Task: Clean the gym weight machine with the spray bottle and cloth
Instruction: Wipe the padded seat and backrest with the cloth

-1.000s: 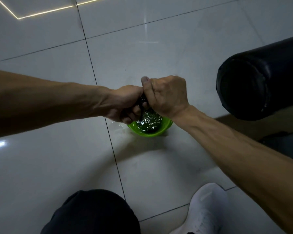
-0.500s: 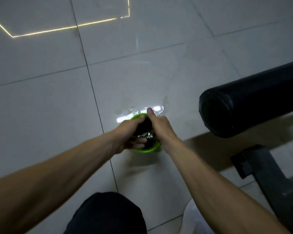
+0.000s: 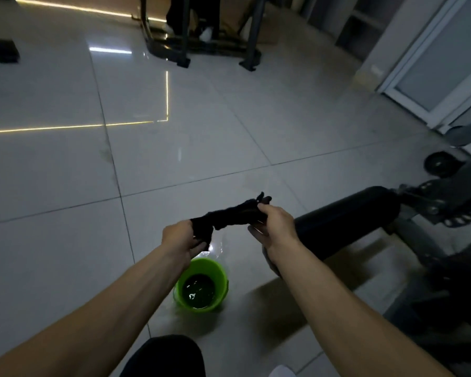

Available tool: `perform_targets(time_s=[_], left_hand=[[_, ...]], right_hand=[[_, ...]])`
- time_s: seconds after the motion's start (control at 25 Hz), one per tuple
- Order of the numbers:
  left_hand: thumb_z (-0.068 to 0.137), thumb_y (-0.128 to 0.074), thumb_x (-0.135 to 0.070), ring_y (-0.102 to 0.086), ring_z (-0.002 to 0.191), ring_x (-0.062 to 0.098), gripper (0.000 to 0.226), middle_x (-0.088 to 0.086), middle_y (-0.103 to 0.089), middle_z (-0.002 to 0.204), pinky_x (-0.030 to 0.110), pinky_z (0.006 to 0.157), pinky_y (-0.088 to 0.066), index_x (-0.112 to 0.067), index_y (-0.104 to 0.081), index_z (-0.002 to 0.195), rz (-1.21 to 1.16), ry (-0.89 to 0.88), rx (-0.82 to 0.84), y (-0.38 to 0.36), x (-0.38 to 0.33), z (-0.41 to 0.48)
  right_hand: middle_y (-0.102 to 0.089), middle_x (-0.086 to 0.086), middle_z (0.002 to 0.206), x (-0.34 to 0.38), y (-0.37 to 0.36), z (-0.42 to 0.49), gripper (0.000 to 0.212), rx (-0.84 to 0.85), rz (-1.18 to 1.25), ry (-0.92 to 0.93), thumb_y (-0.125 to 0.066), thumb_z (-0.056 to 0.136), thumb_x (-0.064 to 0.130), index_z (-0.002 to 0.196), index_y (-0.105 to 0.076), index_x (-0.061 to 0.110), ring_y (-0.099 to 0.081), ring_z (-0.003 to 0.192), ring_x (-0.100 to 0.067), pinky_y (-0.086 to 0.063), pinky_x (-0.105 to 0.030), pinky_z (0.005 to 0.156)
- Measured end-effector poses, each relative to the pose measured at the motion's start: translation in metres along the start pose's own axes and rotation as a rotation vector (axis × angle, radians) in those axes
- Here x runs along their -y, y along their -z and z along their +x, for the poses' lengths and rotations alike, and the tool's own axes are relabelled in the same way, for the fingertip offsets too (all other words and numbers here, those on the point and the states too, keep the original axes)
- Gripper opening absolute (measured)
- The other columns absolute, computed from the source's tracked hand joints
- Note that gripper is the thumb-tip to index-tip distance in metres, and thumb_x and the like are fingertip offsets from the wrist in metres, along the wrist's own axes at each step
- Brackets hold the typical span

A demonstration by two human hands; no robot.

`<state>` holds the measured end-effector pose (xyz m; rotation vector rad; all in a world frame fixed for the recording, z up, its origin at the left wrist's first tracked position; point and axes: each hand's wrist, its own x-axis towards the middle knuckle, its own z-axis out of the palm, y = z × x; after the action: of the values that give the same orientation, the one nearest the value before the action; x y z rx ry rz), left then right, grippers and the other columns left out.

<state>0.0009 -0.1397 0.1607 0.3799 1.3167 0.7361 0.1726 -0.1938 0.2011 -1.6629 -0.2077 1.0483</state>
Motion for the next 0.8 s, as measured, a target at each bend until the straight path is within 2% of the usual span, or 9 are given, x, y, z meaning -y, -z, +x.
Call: perform_targets(time_s=[0.12,0.2,0.28,0.4,0.48,0.56,0.64,0.72,0.8], left_hand=[[0.093,-0.061,-0.005,-0.062,0.072,0.023,0.018,0.016,-0.068,0.098,0.029,0.066,-0.048,-0.008,-0.063,0.11,0.254,-0.199,0.07,-0.025,-0.008,-0.03],[0.092,-0.07,-0.019,-0.066,0.081,0.004,0.041,0.004,-0.064,0.12,0.018,0.064,-0.049,-0.016,-0.059,0.131,0.474,-0.461,0.242,-0.043,-0.018,-0.056],[0.089,-0.076,-0.016,-0.065,0.103,-0.001,0.052,-0.005,-0.062,0.128,0.02,0.079,-0.055,-0.02,-0.059,0.137,0.559,-0.675,0.48,-0.063,-0.037,-0.086],[0.087,-0.074,0.001,-0.072,0.107,0.022,0.041,0.004,-0.077,0.107,0.036,0.095,-0.058,-0.011,-0.068,0.126,0.556,-0.717,0.738,-0.09,-0.071,-0.124],[0.084,-0.079,-0.003,-0.073,0.102,0.019,0.031,0.002,-0.078,0.103,0.033,0.091,-0.058,-0.011,-0.074,0.113,0.598,-0.74,0.843,-0.11,-0.088,-0.149],[0.077,-0.086,-0.012,-0.067,0.108,0.012,0.023,-0.004,-0.073,0.111,0.03,0.096,-0.049,-0.022,-0.075,0.094,0.682,-0.931,0.857,-0.133,-0.095,-0.17],[0.076,-0.086,-0.019,-0.053,0.127,0.002,0.018,-0.012,-0.061,0.135,0.026,0.105,-0.041,-0.028,-0.073,0.083,0.674,-1.117,0.847,-0.158,-0.094,-0.193],[0.082,-0.082,-0.017,-0.055,0.128,0.002,0.011,-0.013,-0.062,0.137,0.026,0.104,-0.047,-0.022,-0.075,0.089,0.519,-1.054,0.89,-0.177,-0.088,-0.218],[0.088,-0.077,-0.012,-0.072,0.106,0.023,0.013,0.004,-0.075,0.112,0.039,0.082,-0.062,-0.007,-0.073,0.1,0.333,-0.844,0.963,-0.195,-0.081,-0.231]], right_hand=[[-0.071,-0.015,0.111,0.041,0.01,-0.026,0.019,-0.085,0.101,0.114,-0.067,0.098,0.015,0.116,-0.064,0.01,-0.072,0.102,-0.03,-0.06,-0.03,0.062],[-0.071,-0.011,0.111,0.075,0.012,-0.045,0.024,-0.087,-0.001,0.213,-0.07,0.094,0.013,0.117,-0.063,0.017,-0.071,0.102,-0.027,-0.056,-0.028,0.06],[-0.074,-0.009,0.105,0.115,0.018,-0.066,0.018,-0.033,-0.078,0.257,-0.069,0.093,0.011,0.109,-0.067,0.019,-0.072,0.096,-0.024,-0.054,-0.03,0.06],[-0.074,-0.01,0.103,0.177,0.033,-0.093,0.006,-0.009,-0.131,0.306,-0.07,0.096,0.014,0.102,-0.069,0.015,-0.071,0.091,-0.024,-0.059,-0.033,0.066],[-0.073,-0.009,0.097,0.214,0.053,-0.106,0.008,-0.017,-0.132,0.371,-0.073,0.095,0.014,0.1,-0.067,0.013,-0.071,0.082,-0.022,-0.059,-0.031,0.063],[-0.069,-0.007,0.092,0.239,0.081,-0.114,0.016,-0.056,-0.119,0.398,-0.076,0.093,0.014,0.104,-0.064,0.012,-0.068,0.073,-0.018,-0.056,-0.027,0.056],[-0.069,-0.004,0.1,0.249,0.108,-0.121,0.029,-0.137,-0.28,0.419,-0.075,0.095,0.028,0.116,-0.063,0.012,-0.068,0.081,-0.017,-0.056,-0.029,0.06],[-0.068,-0.002,0.111,0.248,0.136,-0.132,0.042,-0.212,-0.506,0.425,-0.062,0.098,0.052,0.124,-0.065,0.018,-0.068,0.095,-0.018,-0.057,-0.035,0.072],[-0.071,-0.001,0.114,0.241,0.164,-0.144,0.047,-0.121,-0.491,0.434,-0.051,0.1,0.06,0.119,-0.07,0.022,-0.068,0.103,-0.018,-0.056,-0.037,0.081]])
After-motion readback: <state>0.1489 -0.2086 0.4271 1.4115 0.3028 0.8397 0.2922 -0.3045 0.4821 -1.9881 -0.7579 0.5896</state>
